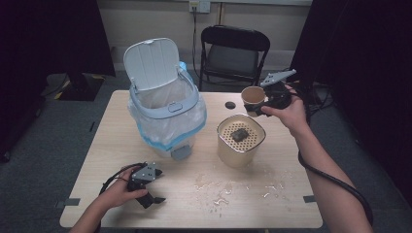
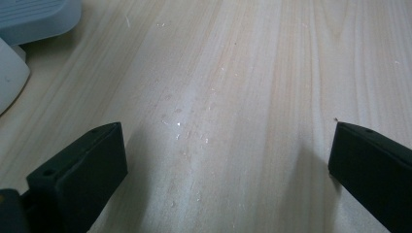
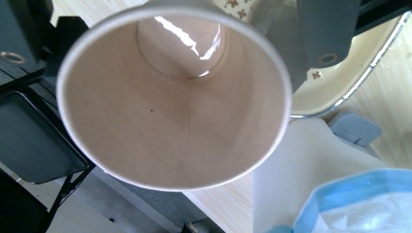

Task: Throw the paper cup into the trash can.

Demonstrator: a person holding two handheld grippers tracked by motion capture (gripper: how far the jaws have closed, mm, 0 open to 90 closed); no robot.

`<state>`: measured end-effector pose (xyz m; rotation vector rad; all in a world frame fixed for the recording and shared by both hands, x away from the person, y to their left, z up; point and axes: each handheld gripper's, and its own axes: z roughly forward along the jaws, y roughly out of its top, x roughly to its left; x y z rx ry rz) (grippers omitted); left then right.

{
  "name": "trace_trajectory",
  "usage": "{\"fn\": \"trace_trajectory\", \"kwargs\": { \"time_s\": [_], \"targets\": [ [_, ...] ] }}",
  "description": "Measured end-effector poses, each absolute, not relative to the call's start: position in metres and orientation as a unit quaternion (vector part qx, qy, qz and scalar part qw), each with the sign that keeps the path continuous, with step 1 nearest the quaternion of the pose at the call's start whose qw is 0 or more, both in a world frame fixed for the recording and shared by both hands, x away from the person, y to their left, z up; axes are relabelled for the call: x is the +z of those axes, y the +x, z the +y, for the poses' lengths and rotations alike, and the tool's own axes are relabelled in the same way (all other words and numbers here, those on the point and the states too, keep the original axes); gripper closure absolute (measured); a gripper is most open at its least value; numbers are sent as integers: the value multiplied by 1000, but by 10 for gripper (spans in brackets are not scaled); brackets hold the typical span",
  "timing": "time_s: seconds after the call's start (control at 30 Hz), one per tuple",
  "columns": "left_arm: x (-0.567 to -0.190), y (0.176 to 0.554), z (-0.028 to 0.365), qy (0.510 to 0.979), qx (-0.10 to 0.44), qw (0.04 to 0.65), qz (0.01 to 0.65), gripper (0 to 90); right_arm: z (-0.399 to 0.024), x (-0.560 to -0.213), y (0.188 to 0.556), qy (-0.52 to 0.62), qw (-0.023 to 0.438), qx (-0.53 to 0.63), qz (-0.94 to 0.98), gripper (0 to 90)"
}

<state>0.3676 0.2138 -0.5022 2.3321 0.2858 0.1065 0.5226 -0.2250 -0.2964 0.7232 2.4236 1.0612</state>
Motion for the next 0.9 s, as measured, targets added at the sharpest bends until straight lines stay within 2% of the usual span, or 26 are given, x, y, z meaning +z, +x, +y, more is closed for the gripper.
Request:
{"fn": "trace_trajectory", "kwargs": {
  "time_s": [0.9],
  "targets": [
    [-502, 368, 214, 915, 39, 386, 113, 0, -197, -271, 526, 241, 162, 411, 864, 278]
  ]
}}
